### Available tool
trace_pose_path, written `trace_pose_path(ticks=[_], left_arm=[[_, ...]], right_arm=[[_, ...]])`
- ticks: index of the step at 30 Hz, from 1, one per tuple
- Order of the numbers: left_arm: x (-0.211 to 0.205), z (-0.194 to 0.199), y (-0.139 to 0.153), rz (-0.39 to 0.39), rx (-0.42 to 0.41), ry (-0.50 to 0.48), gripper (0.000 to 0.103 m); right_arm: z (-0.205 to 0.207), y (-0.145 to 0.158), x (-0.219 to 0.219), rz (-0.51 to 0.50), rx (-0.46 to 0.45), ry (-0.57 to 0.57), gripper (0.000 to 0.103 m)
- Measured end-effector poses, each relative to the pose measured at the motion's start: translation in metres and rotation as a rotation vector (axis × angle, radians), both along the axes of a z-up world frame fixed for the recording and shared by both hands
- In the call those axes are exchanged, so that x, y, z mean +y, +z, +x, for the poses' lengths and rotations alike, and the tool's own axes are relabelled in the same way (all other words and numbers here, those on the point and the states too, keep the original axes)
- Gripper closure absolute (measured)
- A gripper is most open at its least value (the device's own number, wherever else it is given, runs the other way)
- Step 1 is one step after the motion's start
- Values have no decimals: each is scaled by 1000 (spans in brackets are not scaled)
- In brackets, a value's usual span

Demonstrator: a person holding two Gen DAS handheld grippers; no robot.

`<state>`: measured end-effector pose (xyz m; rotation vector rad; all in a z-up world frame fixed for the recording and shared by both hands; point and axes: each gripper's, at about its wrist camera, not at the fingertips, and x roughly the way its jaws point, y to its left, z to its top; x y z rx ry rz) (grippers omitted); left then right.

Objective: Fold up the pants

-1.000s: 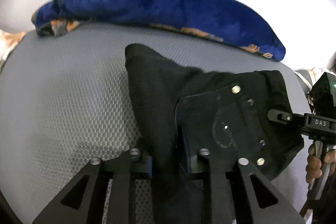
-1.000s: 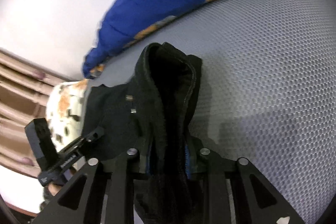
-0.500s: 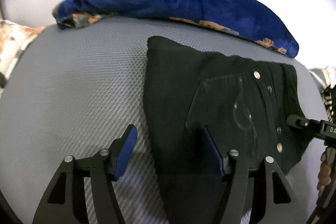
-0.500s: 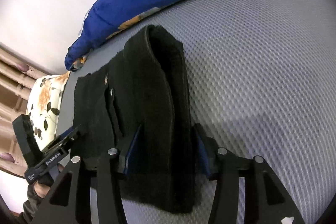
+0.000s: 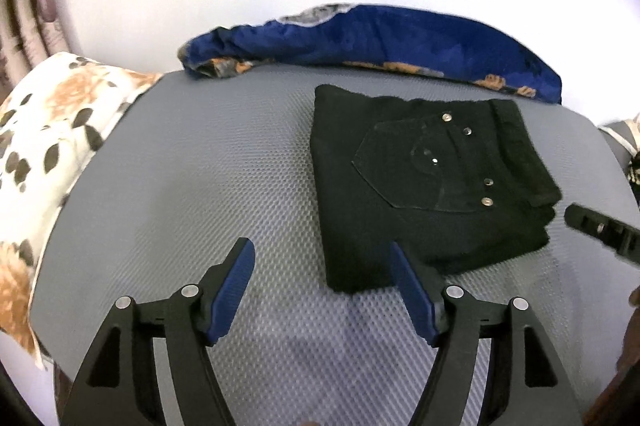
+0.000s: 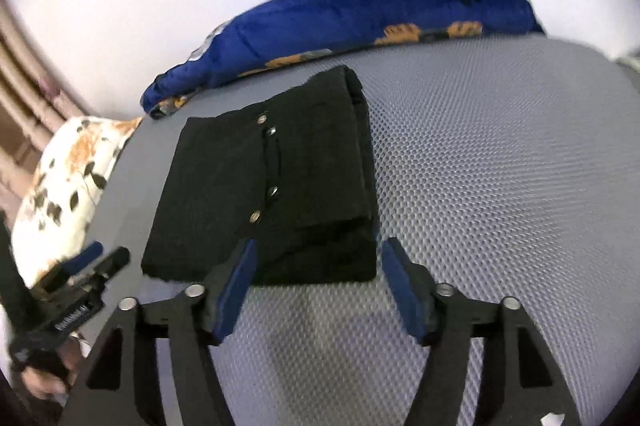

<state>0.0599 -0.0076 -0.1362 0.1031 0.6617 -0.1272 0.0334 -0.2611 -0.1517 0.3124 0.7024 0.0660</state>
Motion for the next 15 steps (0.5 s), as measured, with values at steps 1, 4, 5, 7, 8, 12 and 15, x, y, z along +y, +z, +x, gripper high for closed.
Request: trace_pose_path(ticks=[1,4,5,7,8,12,15], left_arm=[[0,-5,1,-2,-4,5,32],[1,-24,5,-7,-20,15,32],[2,-28,6,-9,-25,16,32],[1,-38,9,-1,-46,26,32],[1,-44,10,5,-56,29,32],[1,-56,9,6,-67,31,32],[1,-61,7,2,-65,39,32]], right_arm=[[-5,2,6,-16,-8,0,33],[-19,5,20,-47,-23,5,25],[-24,7,26,-62,-32,1,23],[-31,9,36,-96,-54,5,20],[-34,11,41,-120,-62,5,17],[-45,13,58,-182,-89,24,13],[-51,12,65,-186,-97,28,12]])
